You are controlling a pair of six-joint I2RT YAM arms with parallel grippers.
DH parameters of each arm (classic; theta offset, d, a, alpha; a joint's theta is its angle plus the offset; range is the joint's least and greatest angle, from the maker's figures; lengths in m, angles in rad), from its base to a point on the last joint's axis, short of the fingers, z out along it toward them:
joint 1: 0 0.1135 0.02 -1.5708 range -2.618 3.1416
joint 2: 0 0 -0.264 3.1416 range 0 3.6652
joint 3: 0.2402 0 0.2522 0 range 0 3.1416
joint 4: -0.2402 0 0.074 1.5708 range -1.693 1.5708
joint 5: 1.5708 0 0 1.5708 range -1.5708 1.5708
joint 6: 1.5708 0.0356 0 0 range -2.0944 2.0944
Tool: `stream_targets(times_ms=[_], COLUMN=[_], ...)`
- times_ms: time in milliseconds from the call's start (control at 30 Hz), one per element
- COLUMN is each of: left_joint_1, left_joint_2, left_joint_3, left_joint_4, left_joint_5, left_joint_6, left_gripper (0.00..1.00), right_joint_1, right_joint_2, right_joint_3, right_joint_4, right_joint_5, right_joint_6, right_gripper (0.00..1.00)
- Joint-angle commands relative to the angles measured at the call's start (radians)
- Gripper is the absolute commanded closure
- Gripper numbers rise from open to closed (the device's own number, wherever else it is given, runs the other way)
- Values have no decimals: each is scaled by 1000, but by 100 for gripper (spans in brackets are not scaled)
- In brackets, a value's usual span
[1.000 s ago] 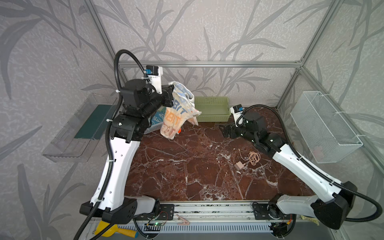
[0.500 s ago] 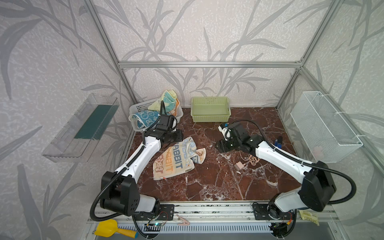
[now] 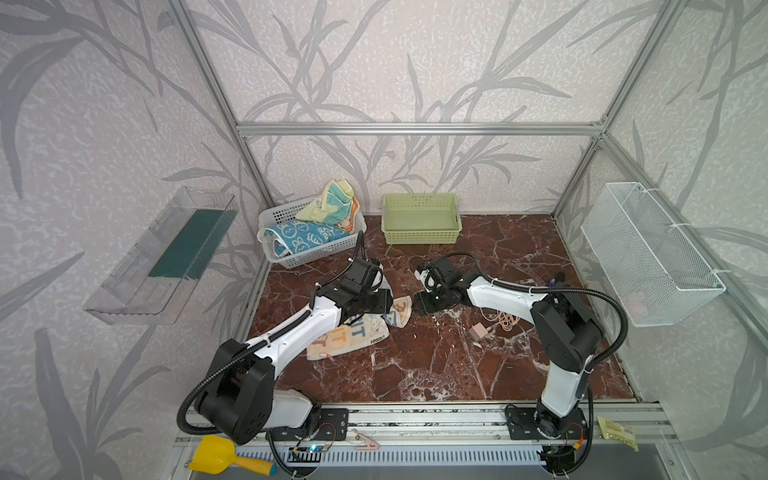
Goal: Fold and stack the towels
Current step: 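Lift the cream towel out with the left gripper and drop it on the table, then grasp the towel's near corners with the left and right grippers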
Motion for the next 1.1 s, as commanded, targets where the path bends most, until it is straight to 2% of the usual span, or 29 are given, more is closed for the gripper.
stream_targets(times_ms=[0, 167, 300, 467, 567, 700, 767, 833, 967, 1033, 1067], left_joint_1=[-10, -10, -10, -5, 5, 37, 43, 45, 55, 61, 65], left_joint_2=[-41, -98, -166, -213, -185, -100, -70, -58, -101, -158, -186], left_joint_3=[-55, -140, -237, -333, -368, -436, -450, -444, -446, -436, -426], left_joint_4=[75, 120, 245, 392, 464, 674, 748, 753, 706, 636, 598], left_joint_5=[-42, -80, -80, -55, -20, 79, 113, 136, 123, 106, 100], left_joint_6=[-88, -280, -427, -546, -607, -715, -751, -755, -741, -718, -704], left_gripper=[47, 47, 44, 44, 45, 52, 58, 65, 92, 100, 100], right_joint_1=[-2, -2, -3, -6, -10, -14, -14, -16, -30, -36, -39], right_joint_2=[46, 122, 160, 205, 223, 241, 243, 243, 230, 193, 175], right_joint_3=[55, 112, 148, 193, 201, 200, 195, 184, 163, 142, 131], right_joint_4=[10, 8, 13, 5, 12, 38, 52, 67, 87, 99, 104], right_joint_5=[-10, -22, -23, -29, -30, -54, -64, -75, -104, -94, -86], right_joint_6=[15, 15, 16, 15, 21, 40, 46, 51, 61, 61, 61], right_gripper=[38, 36, 35, 35, 35, 39, 45, 58, 91, 100, 100])
